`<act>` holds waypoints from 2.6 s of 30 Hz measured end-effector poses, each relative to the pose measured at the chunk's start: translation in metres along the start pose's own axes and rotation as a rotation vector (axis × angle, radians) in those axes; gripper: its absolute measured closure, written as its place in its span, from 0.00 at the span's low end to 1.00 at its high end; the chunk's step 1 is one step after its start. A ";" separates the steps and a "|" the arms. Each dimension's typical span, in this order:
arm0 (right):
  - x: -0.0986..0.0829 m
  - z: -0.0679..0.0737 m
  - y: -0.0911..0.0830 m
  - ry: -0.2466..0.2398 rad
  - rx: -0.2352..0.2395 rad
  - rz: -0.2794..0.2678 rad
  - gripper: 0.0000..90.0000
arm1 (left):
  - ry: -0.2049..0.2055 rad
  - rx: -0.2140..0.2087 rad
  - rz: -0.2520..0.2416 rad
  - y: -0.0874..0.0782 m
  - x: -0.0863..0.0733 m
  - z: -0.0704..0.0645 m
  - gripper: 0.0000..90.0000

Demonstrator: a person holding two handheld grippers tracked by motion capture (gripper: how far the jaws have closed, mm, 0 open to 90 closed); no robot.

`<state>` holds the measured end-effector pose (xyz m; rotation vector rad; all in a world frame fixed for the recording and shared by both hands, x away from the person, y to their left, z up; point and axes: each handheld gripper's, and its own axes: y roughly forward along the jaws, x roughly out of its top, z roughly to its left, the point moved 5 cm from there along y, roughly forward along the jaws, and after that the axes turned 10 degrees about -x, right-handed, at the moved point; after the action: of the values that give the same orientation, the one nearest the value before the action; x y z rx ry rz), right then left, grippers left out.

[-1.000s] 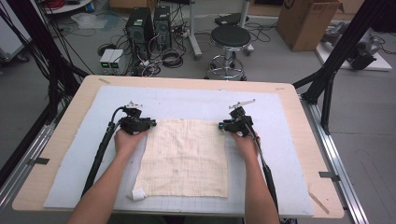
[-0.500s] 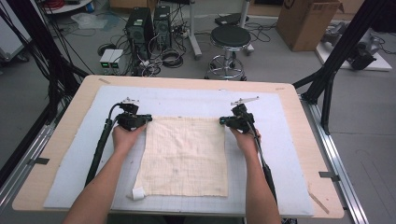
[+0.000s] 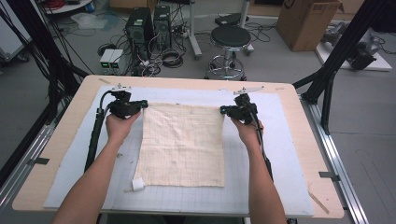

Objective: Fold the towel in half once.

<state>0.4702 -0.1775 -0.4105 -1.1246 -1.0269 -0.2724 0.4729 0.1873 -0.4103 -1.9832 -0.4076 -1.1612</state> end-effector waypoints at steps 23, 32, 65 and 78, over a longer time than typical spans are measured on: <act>-0.016 0.023 -0.030 -0.009 0.138 -0.035 0.96 | 0.068 -0.081 -0.012 -0.033 -0.032 -0.022 0.97; -0.018 0.032 -0.044 -0.036 0.187 -0.044 0.96 | 0.090 -0.123 -0.017 -0.046 -0.042 -0.030 0.96; -0.085 0.066 -0.077 -0.078 0.293 -0.063 0.96 | 0.187 -0.221 0.018 -0.090 -0.105 -0.067 0.96; -0.108 0.081 -0.082 -0.113 0.305 -0.025 0.96 | 0.210 -0.266 0.064 -0.106 -0.134 -0.079 0.96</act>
<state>0.3151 -0.1787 -0.4410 -0.8586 -1.1399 -0.0679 0.2901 0.2095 -0.4519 -2.0530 -0.0834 -1.4254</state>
